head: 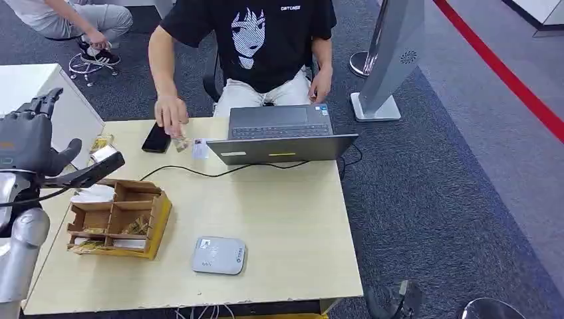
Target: Pass the card to the sensor for recognition and then transmit it.
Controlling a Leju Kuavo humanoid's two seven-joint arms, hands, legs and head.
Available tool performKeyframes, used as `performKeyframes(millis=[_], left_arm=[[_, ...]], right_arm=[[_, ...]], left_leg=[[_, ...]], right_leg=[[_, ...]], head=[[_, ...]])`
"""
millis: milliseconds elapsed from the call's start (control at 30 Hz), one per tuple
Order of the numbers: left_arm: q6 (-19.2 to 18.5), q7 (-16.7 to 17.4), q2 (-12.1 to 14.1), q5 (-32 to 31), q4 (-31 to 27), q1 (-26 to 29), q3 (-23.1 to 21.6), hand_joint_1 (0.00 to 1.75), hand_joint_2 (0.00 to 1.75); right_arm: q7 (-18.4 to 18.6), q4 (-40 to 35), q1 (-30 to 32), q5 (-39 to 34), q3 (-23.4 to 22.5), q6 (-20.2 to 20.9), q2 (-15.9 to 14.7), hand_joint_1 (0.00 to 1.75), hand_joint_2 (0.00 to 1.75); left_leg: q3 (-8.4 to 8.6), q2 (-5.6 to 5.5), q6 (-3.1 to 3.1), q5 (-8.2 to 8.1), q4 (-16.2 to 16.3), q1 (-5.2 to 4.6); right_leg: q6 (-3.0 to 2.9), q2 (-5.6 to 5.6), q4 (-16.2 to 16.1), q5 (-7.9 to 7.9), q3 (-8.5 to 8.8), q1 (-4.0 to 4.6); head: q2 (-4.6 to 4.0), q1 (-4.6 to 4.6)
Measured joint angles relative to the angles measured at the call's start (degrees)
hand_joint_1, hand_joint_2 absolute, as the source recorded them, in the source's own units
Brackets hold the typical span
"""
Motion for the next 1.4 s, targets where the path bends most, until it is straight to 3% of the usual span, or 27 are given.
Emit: performKeyframes(millis=[67, 133, 200, 333, 633, 767, 833, 867, 900, 967, 1033, 1067, 1100, 1133, 1167, 1200, 1233, 1333, 1400], left_arm=[[6.3, -1.3, -0.2, -0.6, -3.7, 4.1, 1.2, 0.0, 1.75], [15.0, -3.6, -0.6, -1.9, -8.4, 9.4, 3.2, 0.0, 1.75], [20.7, -5.2, -1.5, -2.9, -13.4, 14.6, 5.5, 0.0, 1.75], [21.8, -5.8, -2.4, -3.4, -19.1, 20.1, 7.9, 0.0, 1.75], [22.5, -6.5, -3.3, -3.2, -22.7, 22.4, 9.7, 0.0, 1.75], [31.0, -13.7, -6.7, 3.7, -29.1, 28.7, 12.0, 0.0, 1.75], [31.1, -22.7, -11.7, 17.6, -34.5, 35.4, 14.8, 0.0, 1.75], [30.2, -26.7, -14.5, 27.6, -36.5, 38.7, 16.5, 0.0, 1.75], [26.8, -30.5, -17.9, 41.5, -38.0, 41.4, 18.4, 0.0, 1.75], [16.0, -33.8, -24.5, 63.0, -38.8, 44.5, 25.3, 0.0, 1.75], [6.9, -32.3, -29.2, 74.0, -37.5, 46.5, 32.1, 0.0, 1.75], [2.6, -31.3, -30.7, 75.0, -35.7, 46.8, 35.6, 0.0, 1.75], [-0.4, -30.8, -32.3, 74.5, -33.3, 46.7, 38.6, 0.0, 1.75], [-3.6, -29.8, -33.4, 74.3, -30.6, 46.4, 41.4, 0.0, 0.0], [-6.9, -29.1, -34.3, 73.5, -26.5, 45.7, 44.9, 0.0, 0.0], [-10.9, -29.0, -35.1, 71.4, -22.1, 44.4, 48.3, 0.66, 1.75], [-13.8, -28.9, -35.9, 69.5, -17.6, 43.2, 51.7, 1.75, 1.75], [-20.9, -28.8, -37.2, 63.9, -5.4, 39.2, 61.8, 1.75, 1.75], [-26.2, -28.0, -37.2, 64.3, 4.2, 36.5, 68.5, 1.75, 1.75]], right_arm=[[0.0, 0.0, 0.5, -0.9, 0.0, -0.3, 0.0, 0.0, 1.75], [-0.2, -0.1, 1.0, -1.5, -0.1, -0.5, 0.0, 0.0, 1.75], [-0.4, -0.2, 1.7, -1.7, -0.2, -0.6, 0.0, 0.0, 1.75], [-0.4, -0.5, 2.0, -1.7, -0.3, -0.6, 0.0, 0.0, 1.75], [-0.4, -0.6, 2.1, -1.8, -0.3, -0.7, 0.0, 0.0, 1.75], [-0.6, -0.9, 2.6, -3.4, -0.9, -1.1, 0.0, 0.0, 1.75], [-0.1, -1.3, 3.5, -6.3, -2.6, 1.6, 0.0, 0.0, 1.75], [0.0, -1.6, 4.0, -7.1, -3.7, 2.8, 0.0, 0.0, 1.75], [0.0, -1.9, 4.7, -7.3, -5.0, 3.6, 0.0, 0.0, 1.75], [0.0, -2.4, 5.6, -7.0, -7.6, 4.3, 0.0, 0.0, 1.75], [0.0, -2.8, 6.2, -6.0, -9.9, 5.1, 0.0, 0.0, 1.75], [0.0, -3.1, 6.4, -5.5, -11.1, 5.4, 0.0, 0.24, 1.75], [0.0, -3.1, 6.5, -5.1, -12.1, 5.9, 0.0, 0.59, 1.75], [0.0, -3.2, 6.7, -4.5, -13.0, 6.4, 0.0, 1.68, 1.75], [0.0, -3.3, 6.8, -4.0, -13.9, 6.8, 0.0, 1.75, 1.75], [0.0, -3.3, 6.8, -3.3, -14.9, 7.1, 0.0, 1.75, 1.75], [0.0, -3.3, 6.8, -2.8, -15.7, 7.2, 0.0, 1.75, 1.75], [-0.3, -3.3, 6.8, -0.8, -17.8, 8.0, -0.1, 1.75, 1.75], [-0.4, -3.3, 6.7, 0.4, -18.8, 8.3, -0.1, 1.75, 1.75]], left_leg=[[0.0, -0.01, -0.01, -0.01, 0.0, 0.0], [0.02, 0.05, -0.04, -0.11, 0.0, -0.01], [0.03, 0.06, 0.04, -0.17, 0.0, 0.0], [0.0, -0.04, 0.06, -0.18, 0.0, 0.0], [0.02, -0.06, 0.06, -0.14, 0.0, 0.01], [0.09, 0.08, 0.09, -0.21, 0.0, -0.02], [0.13, 0.13, 0.18, -0.41, 0.0, -0.08], [0.16, 0.15, 0.16, -0.49, 0.0, -0.09], [0.13, 0.09, 0.24, -0.54, 0.0, -0.09], [0.14, -0.12, 0.36, -0.62, 0.0, -0.13], [0.19, -0.11, 0.38, -0.7, 0.0, -0.11], [0.2, -0.12, 0.39, -0.7, 0.0, -0.13], [0.26, -0.13, 0.39, -0.7, 0.0, -0.13], [0.29, -0.11, 0.4, -0.71, 0.0, -0.13], [0.34, -0.1, 0.4, -0.71, 0.0, -0.14], [0.36, -0.11, 0.4, -0.71, 0.0, -0.14], [0.4, -0.1, 0.4, -0.71, 0.0, -0.13], [0.5, -0.08, 0.4, -0.71, 0.0, -0.12], [0.54, -0.08, 0.4, -0.71, 0.0, -0.12]], right_leg=[[0.0, 0.0, 0.0, 0.0, 0.0, 0.0], [0.0, 0.07, 0.0, -0.02, -0.02, -0.01], [0.09, 0.08, 0.0, -0.14, -0.01, -0.01], [0.12, -0.05, 0.0, -0.17, 0.0, 0.0], [0.11, -0.1, 0.0, -0.09, 0.07, 0.0], [0.14, 0.12, 0.0, -0.11, 0.1, -0.03], [0.21, 0.17, -0.1, -0.24, 0.11, -0.09], [0.32, 0.21, -0.1, -0.33, 0.11, -0.13], [0.38, 0.15, -0.2, -0.38, 0.15, -0.14], [0.52, -0.09, -0.2, -0.56, 0.29, -0.18], [0.43, -0.1, -0.2, -0.62, 0.33, -0.16], [0.44, -0.14, -0.2, -0.65, 0.34, -0.17], [0.44, -0.14, -0.2, -0.64, 0.39, -0.17], [0.44, -0.14, -0.2, -0.65, 0.45, -0.17], [0.44, -0.13, -0.2, -0.65, 0.51, -0.17], [0.44, -0.13, -0.2, -0.65, 0.56, -0.17], [0.43, -0.13, -0.2, -0.65, 0.6, -0.16], [0.4, -0.12, -0.2, -0.64, 0.69, -0.16], [0.4, -0.12, -0.2, -0.64, 0.73, -0.16]], head=[[0.0, 0.09], [0.0, 0.11], [0.0, 0.13], [0.0, 0.11], [0.0, 0.13], [0.0, 0.02], [0.0, 0.11], [0.0, 0.11], [0.0, 0.08], [0.0, 0.2], [0.0, 0.24], [0.0, 0.13], [0.0, 0.2], [0.0, 0.17], [0.0, 0.15], [0.0, 0.15], [0.0, 0.09], [0.0, 0.02], [0.0, 0.11]])
